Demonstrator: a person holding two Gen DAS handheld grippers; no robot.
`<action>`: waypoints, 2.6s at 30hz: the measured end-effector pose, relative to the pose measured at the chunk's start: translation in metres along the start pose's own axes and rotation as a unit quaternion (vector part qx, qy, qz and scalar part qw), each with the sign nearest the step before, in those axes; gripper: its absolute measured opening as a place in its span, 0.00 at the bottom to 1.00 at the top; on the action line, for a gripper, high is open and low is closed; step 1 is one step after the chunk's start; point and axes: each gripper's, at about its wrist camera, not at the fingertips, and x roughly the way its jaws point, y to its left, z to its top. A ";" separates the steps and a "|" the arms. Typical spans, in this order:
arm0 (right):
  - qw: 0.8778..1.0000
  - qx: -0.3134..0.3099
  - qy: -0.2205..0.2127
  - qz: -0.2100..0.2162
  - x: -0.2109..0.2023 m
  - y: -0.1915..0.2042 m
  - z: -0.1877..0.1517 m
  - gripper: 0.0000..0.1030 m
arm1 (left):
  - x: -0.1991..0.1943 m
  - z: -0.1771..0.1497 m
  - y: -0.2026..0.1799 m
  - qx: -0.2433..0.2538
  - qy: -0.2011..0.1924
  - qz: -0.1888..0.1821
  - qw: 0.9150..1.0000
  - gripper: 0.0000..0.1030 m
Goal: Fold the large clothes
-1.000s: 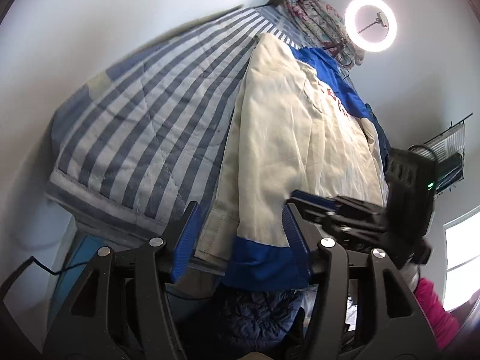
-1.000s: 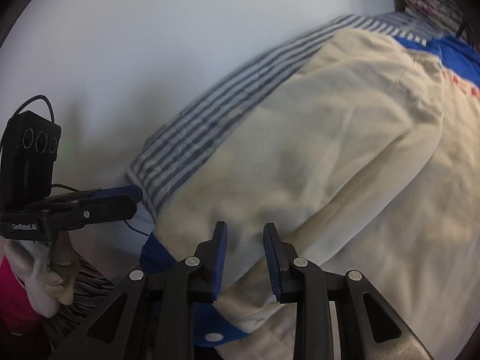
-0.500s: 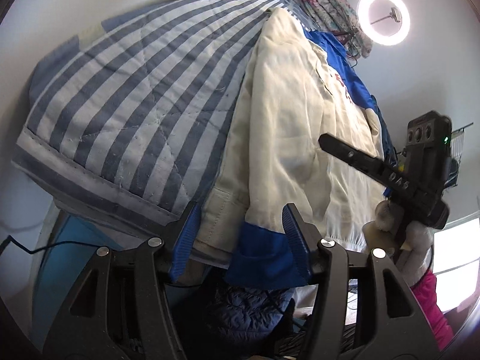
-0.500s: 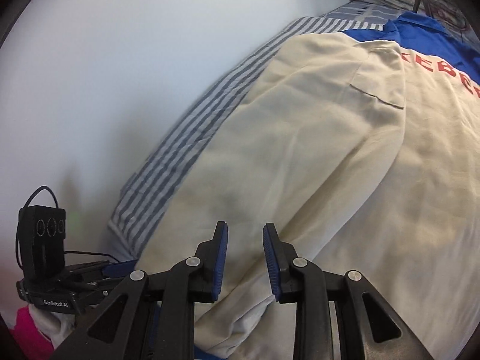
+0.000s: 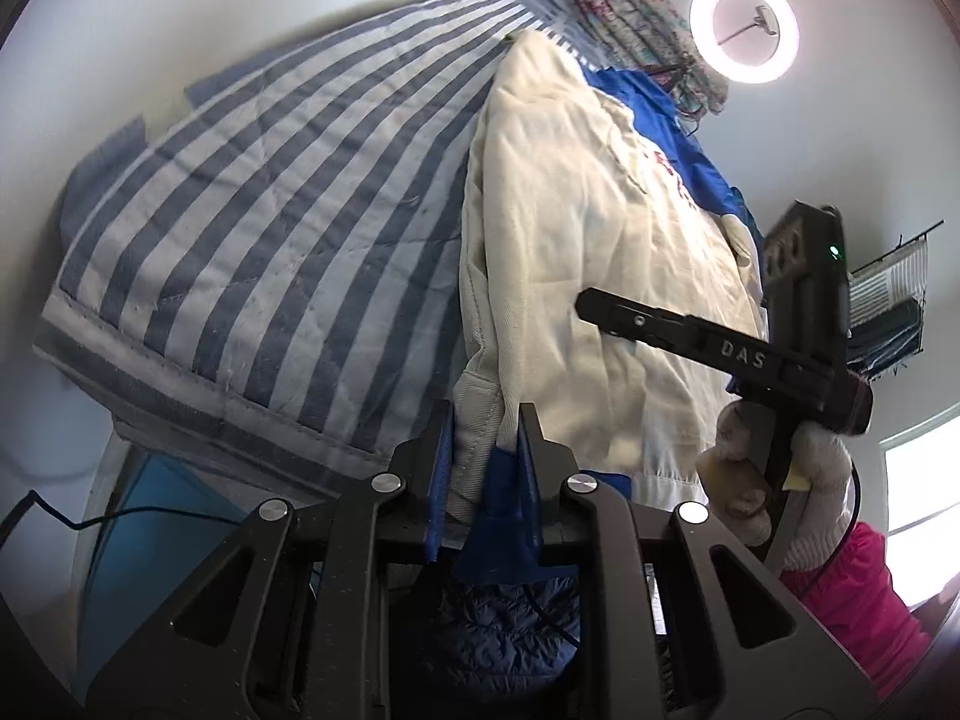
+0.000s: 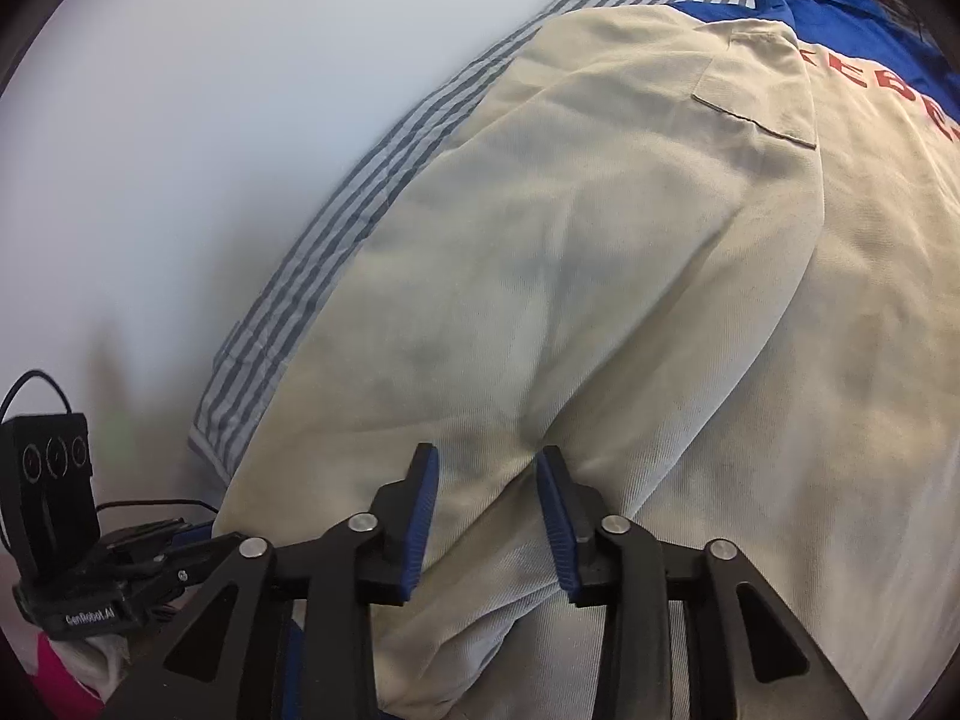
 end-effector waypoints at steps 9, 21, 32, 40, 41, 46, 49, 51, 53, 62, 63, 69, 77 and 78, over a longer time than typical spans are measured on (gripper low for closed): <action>1.000 -0.001 -0.019 0.004 -0.018 0.019 0.041 0.65 | -0.004 0.002 -0.029 0.034 -0.015 -0.015 0.999 0.16; 0.995 -0.053 -0.004 -0.087 0.027 0.062 0.115 0.65 | 0.003 0.006 -0.051 0.055 -0.014 -0.030 0.998 0.16; 0.976 -0.098 0.036 -0.193 0.069 0.070 0.126 0.16 | 0.015 0.008 -0.079 0.080 -0.014 -0.019 0.997 0.15; 0.997 -0.018 -0.031 -0.069 -0.002 0.013 0.121 0.01 | 0.016 -0.004 -0.128 0.142 -0.020 -0.017 0.990 0.15; 0.998 -0.001 -0.043 -0.053 -0.011 0.004 0.119 0.01 | 0.017 -0.005 -0.133 0.147 -0.020 -0.018 0.989 0.15; 0.992 0.073 -0.099 0.003 -0.053 -0.050 0.096 0.01 | 0.024 -0.013 -0.164 0.185 -0.014 -0.023 0.982 0.15; 0.986 0.110 -0.125 0.025 -0.069 -0.076 0.077 0.01 | 0.033 -0.021 -0.181 0.210 -0.004 -0.025 0.977 0.15; 0.982 0.131 -0.136 0.028 -0.078 -0.090 0.062 0.01 | 0.041 -0.026 -0.193 0.227 0.004 -0.025 0.974 0.14; 0.977 0.149 -0.146 0.035 -0.085 -0.105 0.051 0.01 | 0.050 -0.032 -0.200 0.240 0.015 -0.027 0.970 0.13; 0.969 0.213 -0.124 0.002 -0.077 -0.156 0.019 0.01 | 0.077 -0.058 -0.221 0.272 0.060 -0.037 0.960 0.02; 0.969 0.218 -0.121 -0.002 -0.074 -0.160 0.017 0.01 | 0.078 -0.060 -0.222 0.276 0.063 -0.036 0.958 0.02; 0.968 0.224 -0.117 0.000 -0.065 -0.164 0.011 0.01 | 0.065 -0.067 -0.211 0.267 0.073 -0.060 0.959 0.02; 0.978 0.174 -0.116 -0.025 -0.091 -0.135 0.003 0.18 | 0.033 -0.038 -0.184 0.221 0.024 -0.049 0.974 0.02; 0.978 0.167 -0.123 -0.030 -0.097 -0.134 0.004 0.22 | 0.033 -0.032 -0.178 0.211 0.022 -0.046 0.976 0.02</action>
